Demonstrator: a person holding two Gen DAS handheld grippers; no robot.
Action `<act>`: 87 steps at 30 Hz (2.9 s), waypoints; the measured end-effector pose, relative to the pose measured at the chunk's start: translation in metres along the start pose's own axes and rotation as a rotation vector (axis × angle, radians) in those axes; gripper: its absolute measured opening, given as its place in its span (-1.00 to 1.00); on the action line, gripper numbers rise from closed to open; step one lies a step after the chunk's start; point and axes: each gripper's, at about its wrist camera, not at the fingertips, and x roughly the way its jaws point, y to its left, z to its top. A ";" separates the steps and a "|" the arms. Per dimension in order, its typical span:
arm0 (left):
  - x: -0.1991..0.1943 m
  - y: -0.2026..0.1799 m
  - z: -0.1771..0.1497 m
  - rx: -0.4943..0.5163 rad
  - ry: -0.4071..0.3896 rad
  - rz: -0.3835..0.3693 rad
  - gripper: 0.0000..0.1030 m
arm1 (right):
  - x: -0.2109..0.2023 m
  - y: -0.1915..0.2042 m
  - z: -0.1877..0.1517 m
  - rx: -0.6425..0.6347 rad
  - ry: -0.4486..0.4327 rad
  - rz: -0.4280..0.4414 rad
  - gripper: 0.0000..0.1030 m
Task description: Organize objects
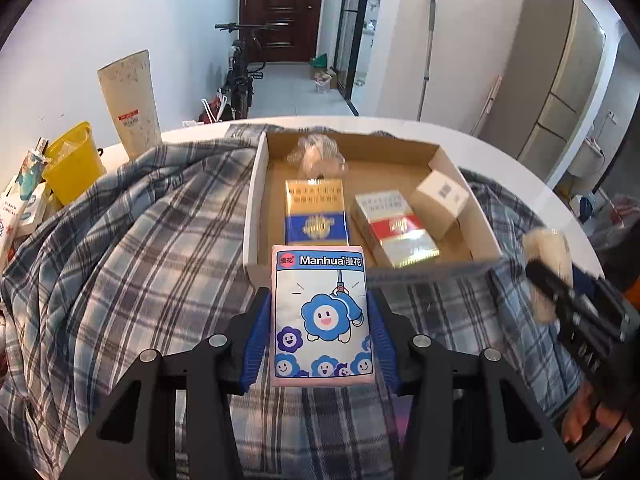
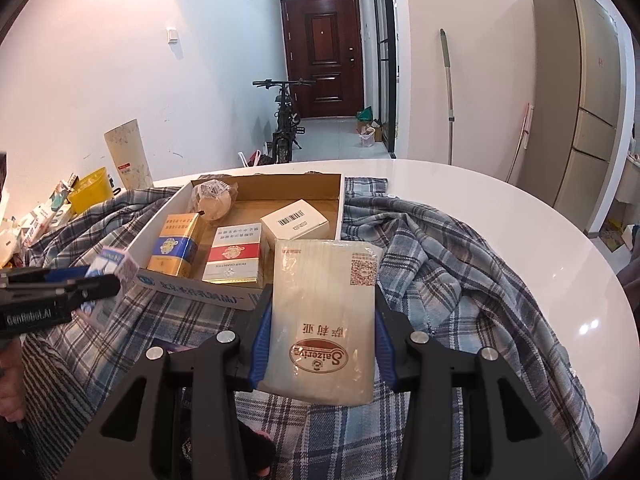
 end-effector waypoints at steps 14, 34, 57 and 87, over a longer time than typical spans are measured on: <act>0.025 -0.041 0.051 0.034 -0.005 -0.074 -0.03 | -0.003 -0.021 0.043 0.066 -0.006 -0.038 -0.17; 0.089 -0.060 0.062 0.015 0.119 -0.136 -0.02 | 0.023 -0.038 0.062 0.083 0.042 -0.039 -0.18; 0.030 0.006 0.099 -0.047 -0.221 0.047 0.68 | 0.069 0.027 0.111 0.009 0.128 0.095 -0.17; 0.050 0.051 0.090 -0.226 -0.180 0.005 0.69 | 0.122 0.050 0.122 0.049 0.162 0.096 0.13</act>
